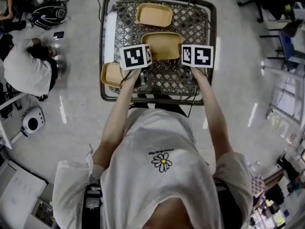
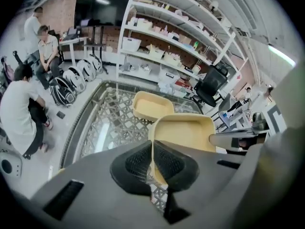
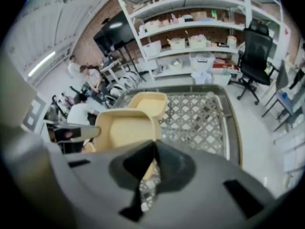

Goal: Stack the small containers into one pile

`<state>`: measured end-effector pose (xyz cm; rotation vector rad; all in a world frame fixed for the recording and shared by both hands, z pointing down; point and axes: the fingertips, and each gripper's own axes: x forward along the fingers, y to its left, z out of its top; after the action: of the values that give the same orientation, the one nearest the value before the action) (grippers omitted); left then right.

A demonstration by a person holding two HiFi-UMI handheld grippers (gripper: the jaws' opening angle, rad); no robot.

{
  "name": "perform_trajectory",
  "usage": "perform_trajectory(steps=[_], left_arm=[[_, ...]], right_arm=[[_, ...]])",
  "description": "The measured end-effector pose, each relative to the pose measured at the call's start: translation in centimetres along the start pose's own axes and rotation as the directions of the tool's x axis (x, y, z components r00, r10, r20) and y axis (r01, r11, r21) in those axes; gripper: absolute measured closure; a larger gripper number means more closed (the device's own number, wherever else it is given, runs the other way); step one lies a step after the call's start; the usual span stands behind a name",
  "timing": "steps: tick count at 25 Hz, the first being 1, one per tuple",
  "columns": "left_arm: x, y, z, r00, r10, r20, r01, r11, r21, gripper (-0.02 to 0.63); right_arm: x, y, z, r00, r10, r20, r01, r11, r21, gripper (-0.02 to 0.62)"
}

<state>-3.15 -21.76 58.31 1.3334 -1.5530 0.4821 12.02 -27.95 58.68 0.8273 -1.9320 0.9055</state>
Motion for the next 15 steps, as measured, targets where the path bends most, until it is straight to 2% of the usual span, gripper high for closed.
perform_trajectory(steps=[4,7,11,15], left_arm=[[-4.0,-0.4,2.2,0.990,-0.003,0.143,-0.009,0.997,0.081,0.575],[-7.5,-1.3,3.5,0.966,-0.030,0.258,-0.006,0.991,0.136,0.575],[-12.8,-2.1,5.3,0.913,-0.065,0.403,-0.020,0.979,0.203,0.575],[-17.8,-2.9,6.8,0.851,-0.104,0.515,-0.043,0.963,0.265,0.575]], right_arm=[[-4.0,2.1,1.4,0.986,-0.031,0.162,0.032,0.999,-0.002,0.558],[-7.4,3.5,2.5,0.955,-0.058,0.291,0.069,0.997,-0.027,0.558],[-12.0,6.2,3.5,0.894,-0.068,0.443,0.093,0.995,-0.035,0.558],[-16.5,8.6,4.1,0.818,-0.094,0.568,0.135,0.990,-0.030,0.558]])
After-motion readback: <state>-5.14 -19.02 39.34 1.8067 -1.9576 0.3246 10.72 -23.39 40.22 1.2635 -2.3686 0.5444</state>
